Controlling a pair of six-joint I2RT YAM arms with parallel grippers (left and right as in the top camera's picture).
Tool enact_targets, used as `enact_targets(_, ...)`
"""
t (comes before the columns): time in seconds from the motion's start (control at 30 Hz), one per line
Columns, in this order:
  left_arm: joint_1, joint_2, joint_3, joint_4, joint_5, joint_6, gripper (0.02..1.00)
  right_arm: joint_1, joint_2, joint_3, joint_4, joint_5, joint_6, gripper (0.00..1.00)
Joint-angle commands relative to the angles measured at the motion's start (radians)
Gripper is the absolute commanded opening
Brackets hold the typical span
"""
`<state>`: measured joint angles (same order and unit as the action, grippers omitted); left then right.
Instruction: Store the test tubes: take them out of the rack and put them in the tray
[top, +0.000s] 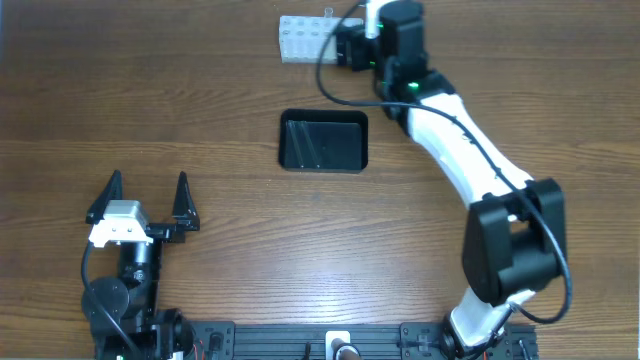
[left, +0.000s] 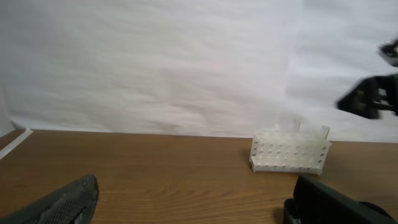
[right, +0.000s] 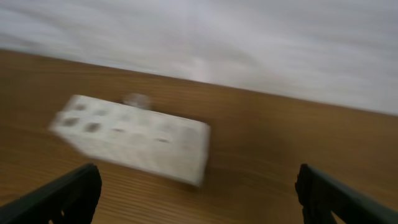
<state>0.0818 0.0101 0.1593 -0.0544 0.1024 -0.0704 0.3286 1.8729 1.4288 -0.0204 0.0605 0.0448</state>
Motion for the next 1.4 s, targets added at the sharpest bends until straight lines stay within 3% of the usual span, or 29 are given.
enact_targets(0.03, 0.005, -0.007, -0.007, 0.005, 0.014, 0.014, 0.998, 0.065, 0.08, 0.114, -0.003, 0.0, 0.056, 0.993)
enact_targets(0.3, 0.005, -0.007, -0.007, 0.005, 0.014, 0.014, 0.998, 0.114, 0.222, 0.276, -0.07, 0.141, 0.109, 0.991)
enact_targets(0.83, 0.005, -0.007, -0.007, 0.005, 0.014, 0.014, 0.998, 0.102, 0.475, 0.522, -0.075, 0.151, 0.166, 0.991)
enact_targets(1.03, 0.005, -0.007, -0.007, 0.005, 0.014, 0.014, 0.998, 0.09, 0.502, 0.538, -0.078, 0.196, 0.198, 0.982)
enact_targets(1.4, 0.005, -0.007, -0.007, 0.005, 0.014, 0.014, 0.998, 0.086, 0.531, 0.538, -0.055, 0.196, 0.203, 0.805)
